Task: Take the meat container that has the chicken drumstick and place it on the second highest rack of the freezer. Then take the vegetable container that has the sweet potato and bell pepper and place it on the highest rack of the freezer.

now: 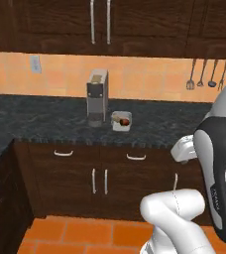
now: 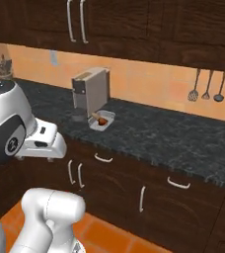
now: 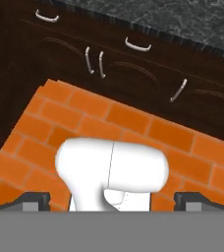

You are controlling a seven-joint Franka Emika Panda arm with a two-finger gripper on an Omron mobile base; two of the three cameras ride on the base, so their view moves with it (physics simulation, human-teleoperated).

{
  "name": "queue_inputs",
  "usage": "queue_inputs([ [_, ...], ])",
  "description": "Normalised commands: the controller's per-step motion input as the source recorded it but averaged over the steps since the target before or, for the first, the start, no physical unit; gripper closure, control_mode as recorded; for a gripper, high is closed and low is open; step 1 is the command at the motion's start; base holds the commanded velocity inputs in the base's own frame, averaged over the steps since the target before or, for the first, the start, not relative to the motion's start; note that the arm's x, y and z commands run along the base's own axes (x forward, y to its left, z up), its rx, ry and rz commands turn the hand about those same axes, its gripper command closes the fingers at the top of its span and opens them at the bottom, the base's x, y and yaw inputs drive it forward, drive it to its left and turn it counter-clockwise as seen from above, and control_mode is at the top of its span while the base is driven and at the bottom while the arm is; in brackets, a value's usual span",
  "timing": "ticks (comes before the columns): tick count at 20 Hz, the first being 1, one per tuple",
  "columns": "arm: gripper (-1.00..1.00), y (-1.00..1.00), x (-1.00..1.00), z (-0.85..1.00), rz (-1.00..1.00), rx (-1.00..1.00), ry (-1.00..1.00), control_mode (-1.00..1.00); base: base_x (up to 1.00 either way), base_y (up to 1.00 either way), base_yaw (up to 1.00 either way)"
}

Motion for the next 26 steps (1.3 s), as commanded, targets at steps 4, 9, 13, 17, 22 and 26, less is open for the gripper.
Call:
queue_inputs([
  [4, -1.00, 0.00, 0.00, 0.00, 0.00, 0.00, 0.00, 1.00, 0.88, 0.94, -0.57],
  [9, -1.00, 0.00, 0.00, 0.00, 0.00, 0.00, 0.00, 1.00, 0.89, 0.98, -0.45],
  [13, -1.00, 0.00, 0.00, 0.00, 0.00, 0.00, 0.00, 1.00, 0.77, 0.86, -0.33],
  [17, -1.00, 0.00, 0.00, 0.00, 0.00, 0.00, 0.00, 1.00, 0.63, 0.32, -0.14],
  [22, -1.00, 0.00, 0.00, 0.00, 0.00, 0.00, 0.00, 1.00, 0.36, -0.01, 0.11],
  [26, -1.00, 0.00, 0.00, 0.00, 0.00, 0.00, 0.00, 1.00, 0.07, -0.02, 0.14],
])
